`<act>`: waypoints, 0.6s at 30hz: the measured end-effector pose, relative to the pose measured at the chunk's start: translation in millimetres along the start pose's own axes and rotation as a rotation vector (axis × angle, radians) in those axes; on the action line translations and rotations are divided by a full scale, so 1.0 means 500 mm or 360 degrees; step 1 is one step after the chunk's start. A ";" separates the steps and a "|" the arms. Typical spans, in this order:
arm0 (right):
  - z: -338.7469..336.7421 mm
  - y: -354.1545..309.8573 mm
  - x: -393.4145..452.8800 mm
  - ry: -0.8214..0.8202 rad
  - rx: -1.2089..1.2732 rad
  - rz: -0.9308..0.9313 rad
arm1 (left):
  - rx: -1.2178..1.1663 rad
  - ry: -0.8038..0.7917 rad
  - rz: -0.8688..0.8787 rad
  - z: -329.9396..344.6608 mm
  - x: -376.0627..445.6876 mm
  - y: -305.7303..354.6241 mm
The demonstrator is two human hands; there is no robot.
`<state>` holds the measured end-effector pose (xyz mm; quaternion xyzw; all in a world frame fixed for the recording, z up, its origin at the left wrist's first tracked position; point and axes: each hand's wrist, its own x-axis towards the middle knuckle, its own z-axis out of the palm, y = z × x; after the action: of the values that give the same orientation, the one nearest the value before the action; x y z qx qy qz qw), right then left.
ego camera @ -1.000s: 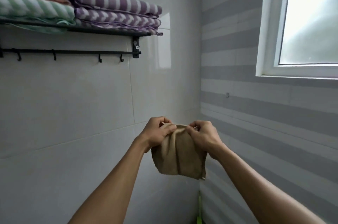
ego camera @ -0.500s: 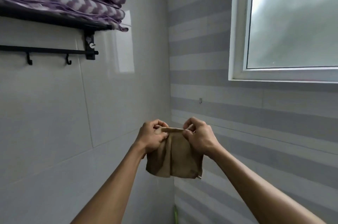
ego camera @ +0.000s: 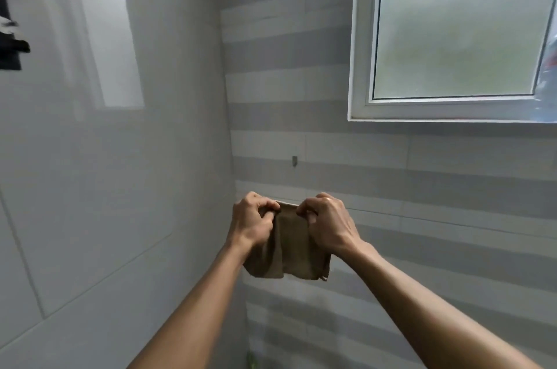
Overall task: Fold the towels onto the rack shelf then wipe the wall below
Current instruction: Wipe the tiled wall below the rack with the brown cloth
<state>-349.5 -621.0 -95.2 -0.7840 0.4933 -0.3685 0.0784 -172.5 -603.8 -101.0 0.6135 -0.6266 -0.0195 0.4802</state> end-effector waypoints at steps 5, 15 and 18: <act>0.056 0.051 0.086 0.0049 -0.0112 0.0022 | -0.0020 -0.0008 -0.0005 0.089 0.079 -0.055; 0.161 0.183 0.336 0.0144 -0.0267 -0.0055 | -0.0011 0.0118 -0.0074 0.226 0.320 -0.144; 0.165 0.190 0.387 0.0192 -0.0340 -0.0119 | 0.0012 0.0128 -0.0046 0.254 0.378 -0.152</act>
<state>-316.8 -849.4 -103.6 -0.7822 0.5039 -0.3632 -0.0491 -154.4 -843.2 -106.8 0.6245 -0.5979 0.0008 0.5024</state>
